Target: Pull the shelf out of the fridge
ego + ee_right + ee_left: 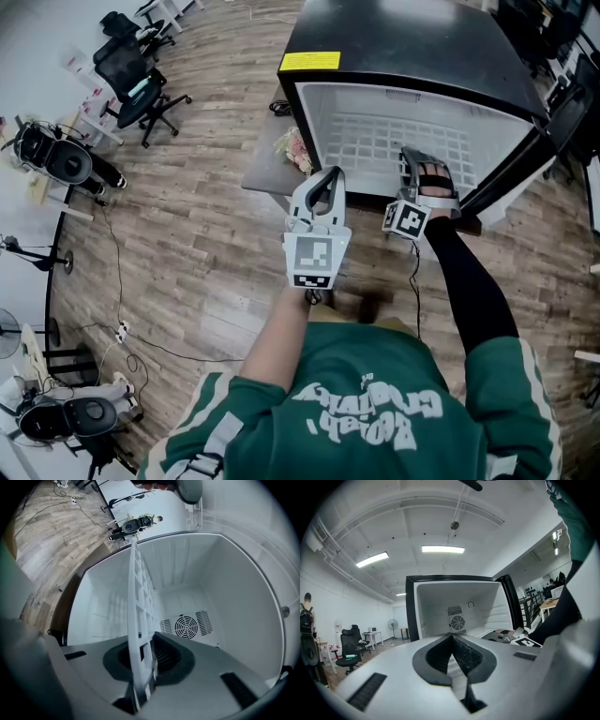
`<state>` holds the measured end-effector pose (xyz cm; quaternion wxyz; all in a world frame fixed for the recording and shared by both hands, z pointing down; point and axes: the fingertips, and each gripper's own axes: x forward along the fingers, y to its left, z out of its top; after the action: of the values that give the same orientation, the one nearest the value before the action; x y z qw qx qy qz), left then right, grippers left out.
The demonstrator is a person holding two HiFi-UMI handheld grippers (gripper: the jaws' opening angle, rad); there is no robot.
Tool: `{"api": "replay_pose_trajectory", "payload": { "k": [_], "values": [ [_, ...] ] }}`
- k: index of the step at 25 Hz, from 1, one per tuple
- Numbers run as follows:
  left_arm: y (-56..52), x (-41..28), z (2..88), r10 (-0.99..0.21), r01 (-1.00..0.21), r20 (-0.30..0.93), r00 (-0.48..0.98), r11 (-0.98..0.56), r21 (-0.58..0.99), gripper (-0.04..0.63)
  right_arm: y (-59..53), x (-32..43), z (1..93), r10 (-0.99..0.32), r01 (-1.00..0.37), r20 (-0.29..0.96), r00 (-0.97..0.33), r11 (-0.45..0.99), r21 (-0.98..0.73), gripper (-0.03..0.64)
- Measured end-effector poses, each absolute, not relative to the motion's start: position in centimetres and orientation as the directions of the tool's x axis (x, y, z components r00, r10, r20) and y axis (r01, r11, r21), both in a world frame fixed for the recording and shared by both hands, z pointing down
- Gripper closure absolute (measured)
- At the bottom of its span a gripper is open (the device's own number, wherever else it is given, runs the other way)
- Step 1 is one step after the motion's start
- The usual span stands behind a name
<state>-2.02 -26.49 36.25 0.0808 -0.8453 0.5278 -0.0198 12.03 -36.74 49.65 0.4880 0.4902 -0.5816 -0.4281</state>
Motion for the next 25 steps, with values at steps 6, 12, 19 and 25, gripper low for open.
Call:
{"api": "replay_pose_trajectory", "payload": {
  "k": [6, 12, 19, 25],
  "values": [
    [-25.6, -1.9, 36.3, -0.9, -0.893, -0.054, 0.433, -0.419, -0.164, 0.58, -36.2, 12.0, 49.8, -0.989, -0.129, 0.139, -0.044, 0.144, 0.981, 0.566],
    [-25.6, -2.1, 35.7, -0.907, -0.901, -0.057, 0.416, -0.403, -0.161, 0.58, -36.0, 11.8, 49.2, -0.989, -0.126, 0.134, -0.062, 0.141, 0.982, 0.566],
    [-23.5, -1.5, 36.7, -0.907, -0.9, -0.063, 0.417, -0.403, -0.167, 0.58, -33.8, 11.6, 50.1, -0.99, -0.132, 0.123, -0.071, 0.131, 0.982, 0.565],
    [-22.9, -1.6, 36.7, -0.911, -0.907, -0.067, 0.407, -0.394, -0.15, 0.58, -33.3, 11.5, 49.9, -0.99, -0.136, 0.118, -0.073, 0.127, 0.982, 0.565]
  ]
}}
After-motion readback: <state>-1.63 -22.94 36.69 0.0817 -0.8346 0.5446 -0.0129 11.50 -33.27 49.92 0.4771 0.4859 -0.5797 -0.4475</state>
